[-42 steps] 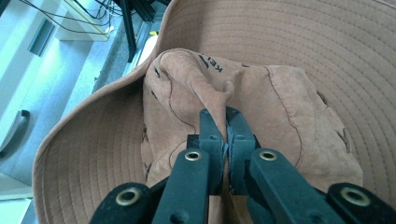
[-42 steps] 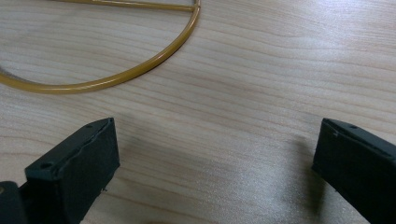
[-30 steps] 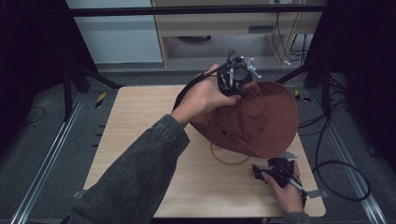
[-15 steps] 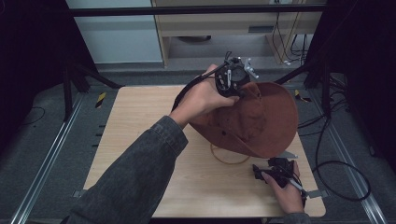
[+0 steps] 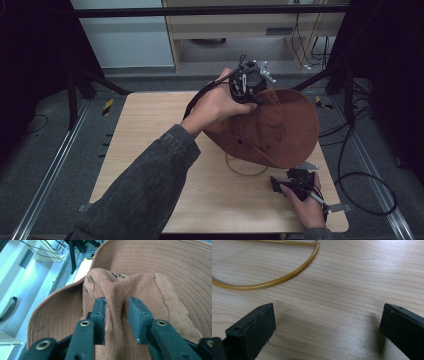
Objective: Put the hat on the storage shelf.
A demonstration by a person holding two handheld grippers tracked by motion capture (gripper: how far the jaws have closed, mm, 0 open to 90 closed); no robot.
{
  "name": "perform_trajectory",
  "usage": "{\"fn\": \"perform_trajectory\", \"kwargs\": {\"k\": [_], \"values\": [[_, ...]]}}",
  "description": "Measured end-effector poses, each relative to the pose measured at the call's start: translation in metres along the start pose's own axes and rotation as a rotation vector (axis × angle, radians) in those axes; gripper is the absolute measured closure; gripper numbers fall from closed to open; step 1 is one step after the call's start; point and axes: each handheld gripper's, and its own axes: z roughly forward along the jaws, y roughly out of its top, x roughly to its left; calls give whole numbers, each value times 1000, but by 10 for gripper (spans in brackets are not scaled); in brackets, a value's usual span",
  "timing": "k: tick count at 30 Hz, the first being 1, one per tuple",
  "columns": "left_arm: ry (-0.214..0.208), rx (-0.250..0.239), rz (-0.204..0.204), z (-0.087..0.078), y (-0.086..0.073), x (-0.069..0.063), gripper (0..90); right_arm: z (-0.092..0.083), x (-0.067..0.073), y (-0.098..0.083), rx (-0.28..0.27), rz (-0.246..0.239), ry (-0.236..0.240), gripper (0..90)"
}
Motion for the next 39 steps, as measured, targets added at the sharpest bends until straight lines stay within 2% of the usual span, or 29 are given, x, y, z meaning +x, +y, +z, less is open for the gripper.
{"fn": "perform_trajectory", "kwargs": {"k": [16,20,27,32,33,39], "values": [[25,-29,-31,-7,-1,1,439,0,0,0,0,-1,0,4],[14,-30,-28,-7,0,-1,400,0,0,0,0,-1,0,4],[16,-56,-35,-9,-1,-5,256,0,0,0,0,0,0,4],[12,-91,-64,-19,-5,-4,150,0,0,0,0,-1,0,4],[20,-111,-78,-25,-9,-4,134,0,0,0,0,0,0,4],[45,-156,-98,-46,-27,-5,90,0,0,0,0,0,0,4]]}}
